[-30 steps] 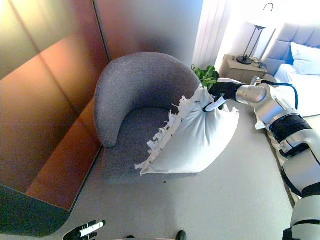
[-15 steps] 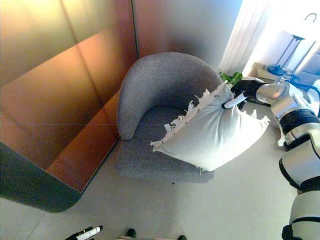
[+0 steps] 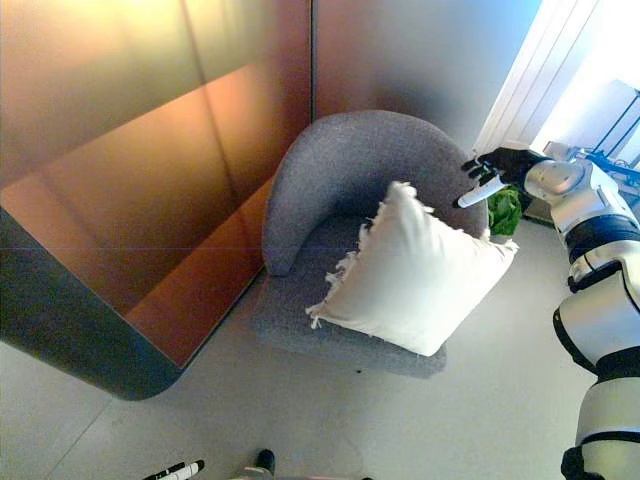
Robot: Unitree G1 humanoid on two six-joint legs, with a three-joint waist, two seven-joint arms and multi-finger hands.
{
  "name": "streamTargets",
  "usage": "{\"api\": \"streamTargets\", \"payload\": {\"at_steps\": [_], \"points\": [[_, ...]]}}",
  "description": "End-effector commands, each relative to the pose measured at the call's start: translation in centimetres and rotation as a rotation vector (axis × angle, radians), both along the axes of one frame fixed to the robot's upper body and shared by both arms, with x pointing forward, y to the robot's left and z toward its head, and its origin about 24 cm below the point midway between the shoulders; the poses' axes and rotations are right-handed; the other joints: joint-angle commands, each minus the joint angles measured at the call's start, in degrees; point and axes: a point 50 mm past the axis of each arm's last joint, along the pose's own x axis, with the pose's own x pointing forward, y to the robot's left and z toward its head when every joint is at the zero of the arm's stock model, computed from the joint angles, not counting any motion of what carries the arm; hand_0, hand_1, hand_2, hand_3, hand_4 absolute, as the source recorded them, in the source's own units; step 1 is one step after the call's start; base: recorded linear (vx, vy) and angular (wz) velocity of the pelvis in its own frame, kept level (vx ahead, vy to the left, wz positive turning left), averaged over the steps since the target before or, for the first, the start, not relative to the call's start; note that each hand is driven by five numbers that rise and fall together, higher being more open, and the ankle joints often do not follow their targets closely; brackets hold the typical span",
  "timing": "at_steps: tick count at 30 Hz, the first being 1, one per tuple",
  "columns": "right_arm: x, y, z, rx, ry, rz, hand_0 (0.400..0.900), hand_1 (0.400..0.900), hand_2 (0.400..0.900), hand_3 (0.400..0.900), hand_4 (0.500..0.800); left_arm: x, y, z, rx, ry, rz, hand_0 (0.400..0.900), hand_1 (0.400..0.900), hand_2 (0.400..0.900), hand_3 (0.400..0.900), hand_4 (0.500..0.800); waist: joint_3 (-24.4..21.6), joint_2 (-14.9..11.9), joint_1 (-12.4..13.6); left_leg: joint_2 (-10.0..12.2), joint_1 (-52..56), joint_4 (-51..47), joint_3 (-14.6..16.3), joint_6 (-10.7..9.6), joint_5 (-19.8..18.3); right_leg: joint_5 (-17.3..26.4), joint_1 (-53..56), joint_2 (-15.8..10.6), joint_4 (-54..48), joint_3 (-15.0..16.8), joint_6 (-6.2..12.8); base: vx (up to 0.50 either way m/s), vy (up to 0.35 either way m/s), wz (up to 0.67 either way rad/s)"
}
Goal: Pick up the pillow and put it on the sofa.
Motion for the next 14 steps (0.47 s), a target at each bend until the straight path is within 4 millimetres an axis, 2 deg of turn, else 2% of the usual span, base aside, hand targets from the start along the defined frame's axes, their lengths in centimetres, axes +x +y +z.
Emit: {"api": "streamTargets", "payload": {"at_steps": [1,14], "points": [[-0.4,0.4,9.6,-0.015,-0.309,-0.025,0.9,0.9,0.9,0.9,0.8,0.6,2.4,1.2,0.076,-0.008,-0.098,0.9,0.9,0.9,0.9,0.8,-3.07,-1.15,-0.02,3.41,-0.64,-1.63,2.61,-2.56,0.49,-4.34,3.27,-5.94,1.85,0.2,6.29,-0.01,0.0,-0.1],[-1.7,-1.5,10.5,0.01,-0.362,-0.056,0.9,0.9,0.9,0.9,0.8,1.6,2.3,1.4,0.05,-0.043,-0.108,0.9,0.9,0.9,0.9,0.8,-3.8,-0.78,-2.09,3.49,0.78,-1.37,4.16,-2.38,-0.31,-4.15,2.68,-6.44,2.69,1.08,6.67,-0.03,0.01,-0.12]]}}
